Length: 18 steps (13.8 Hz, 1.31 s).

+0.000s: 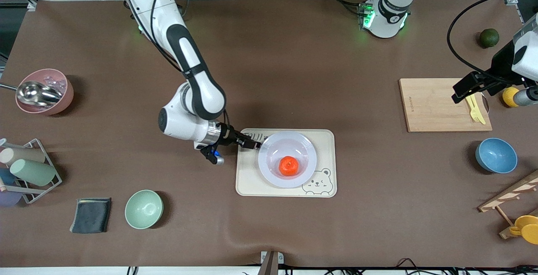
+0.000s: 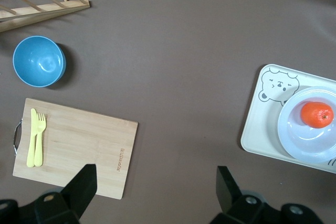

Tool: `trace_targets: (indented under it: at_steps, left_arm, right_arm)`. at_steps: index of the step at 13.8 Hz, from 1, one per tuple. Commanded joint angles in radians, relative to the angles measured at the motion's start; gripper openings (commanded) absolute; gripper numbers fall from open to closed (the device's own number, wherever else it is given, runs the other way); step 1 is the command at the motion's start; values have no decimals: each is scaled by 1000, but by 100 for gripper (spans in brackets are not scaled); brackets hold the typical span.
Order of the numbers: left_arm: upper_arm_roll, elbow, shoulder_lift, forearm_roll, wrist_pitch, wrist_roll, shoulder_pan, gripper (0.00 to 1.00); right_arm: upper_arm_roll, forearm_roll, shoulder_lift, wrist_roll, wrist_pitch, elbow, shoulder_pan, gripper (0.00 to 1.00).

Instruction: Place orange and plate with both arms

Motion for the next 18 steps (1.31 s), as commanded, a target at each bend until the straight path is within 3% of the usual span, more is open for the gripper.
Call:
trace_targets:
  at_steps: [1, 4, 6, 8, 10, 13, 15, 17, 18]
  left_arm:
    - [0, 2, -10, -25, -7, 28, 7, 100]
    - [0, 0, -10, -25, -7, 28, 7, 100]
    - [0, 0, -8, -25, -7, 28, 7, 100]
    - [0, 0, -10, -25, -7, 28, 7, 100]
    - [0, 0, -10, -25, -7, 28, 7, 100]
    - [0, 0, -10, -26, -7, 28, 7, 100]
    - [0, 0, -10, -26, -7, 28, 7, 100]
    - [0, 0, -10, -28, -7, 28, 6, 100]
    - [0, 2, -10, -28, -5, 28, 6, 100]
  right_arm:
    - [-18, -129, -47, 91, -56, -2, -14, 74]
    - [-55, -143, -60, 94, -132, 7, -27, 79]
    - [-137, -154, -83, 110, -250, 14, -28, 85]
    - [-243, -192, -84, 110, -413, 42, -25, 100]
    - [-286, -249, -108, 102, -465, 48, -24, 100]
    - [-311, -329, -160, 93, -499, 28, -42, 100]
    - [-317, -384, -179, 45, -601, 48, -143, 100]
    - [-284, -538, -191, 10, -629, 92, -230, 100]
    - [-224, -639, -227, 2, -651, 103, -282, 100]
